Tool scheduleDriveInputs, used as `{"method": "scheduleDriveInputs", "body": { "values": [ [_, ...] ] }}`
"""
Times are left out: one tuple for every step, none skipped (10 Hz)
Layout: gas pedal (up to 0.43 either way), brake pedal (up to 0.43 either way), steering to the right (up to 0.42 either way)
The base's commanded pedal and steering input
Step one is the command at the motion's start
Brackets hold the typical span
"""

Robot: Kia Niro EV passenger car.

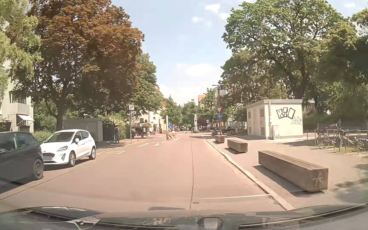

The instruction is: Follow the waypoints while adhering to traffic rules and regulations

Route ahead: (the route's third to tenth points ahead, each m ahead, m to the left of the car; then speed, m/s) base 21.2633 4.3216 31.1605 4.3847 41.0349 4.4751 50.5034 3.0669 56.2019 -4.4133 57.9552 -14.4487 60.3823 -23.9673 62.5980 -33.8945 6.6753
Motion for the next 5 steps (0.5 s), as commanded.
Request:
{"method": "scheduleDriveInputs", "body": {
  "values": [
    [0.039, 0.000, -0.003],
    [0.020, 0.000, 0.001],
    [0.020, 0.000, 0.001],
    [0.020, 0.000, 0.001],
    [0.020, 0.000, 0.001]
  ]
}}
